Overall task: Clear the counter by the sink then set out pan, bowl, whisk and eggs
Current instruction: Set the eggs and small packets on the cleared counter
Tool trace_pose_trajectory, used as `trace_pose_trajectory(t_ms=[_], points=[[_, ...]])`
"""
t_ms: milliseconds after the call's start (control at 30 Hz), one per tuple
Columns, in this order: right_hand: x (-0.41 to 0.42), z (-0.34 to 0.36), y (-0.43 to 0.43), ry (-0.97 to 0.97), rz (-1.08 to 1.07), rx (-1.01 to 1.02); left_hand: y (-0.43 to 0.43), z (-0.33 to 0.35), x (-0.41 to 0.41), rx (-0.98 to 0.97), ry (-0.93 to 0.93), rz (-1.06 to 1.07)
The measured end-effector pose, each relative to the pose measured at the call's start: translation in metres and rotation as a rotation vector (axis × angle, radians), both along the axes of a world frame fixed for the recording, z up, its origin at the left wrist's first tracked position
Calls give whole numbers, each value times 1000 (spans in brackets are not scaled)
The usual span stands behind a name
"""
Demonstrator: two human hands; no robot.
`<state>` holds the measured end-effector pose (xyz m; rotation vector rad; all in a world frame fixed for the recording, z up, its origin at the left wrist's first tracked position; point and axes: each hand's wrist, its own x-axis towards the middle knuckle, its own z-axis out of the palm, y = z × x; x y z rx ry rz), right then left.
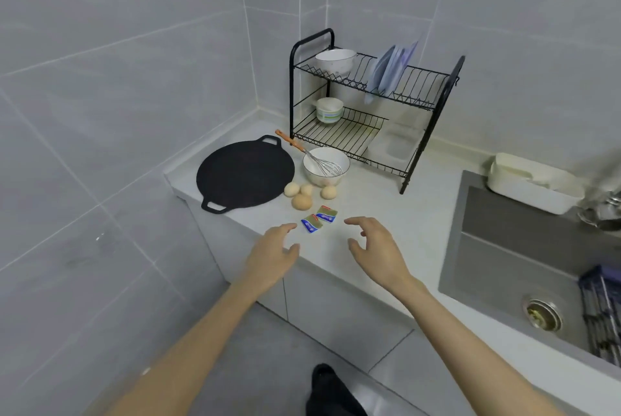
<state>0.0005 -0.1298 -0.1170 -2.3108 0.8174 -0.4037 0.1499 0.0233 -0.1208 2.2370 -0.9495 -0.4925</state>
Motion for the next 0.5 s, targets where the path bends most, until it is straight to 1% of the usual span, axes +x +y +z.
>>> trace_pose_trajectory(t_ms=[100, 233, 367, 500], points=[[33, -20, -36, 53, 56, 36, -36, -13, 19, 61, 43, 30], [68, -48, -70, 119, 115, 62, -71, -35, 39, 148, 34, 31], [90, -73, -86, 192, 155, 115, -91, -52, 51, 184, 46, 31], [111, -92, -95, 211, 149, 119, -109, -71, 59, 240, 25, -7]])
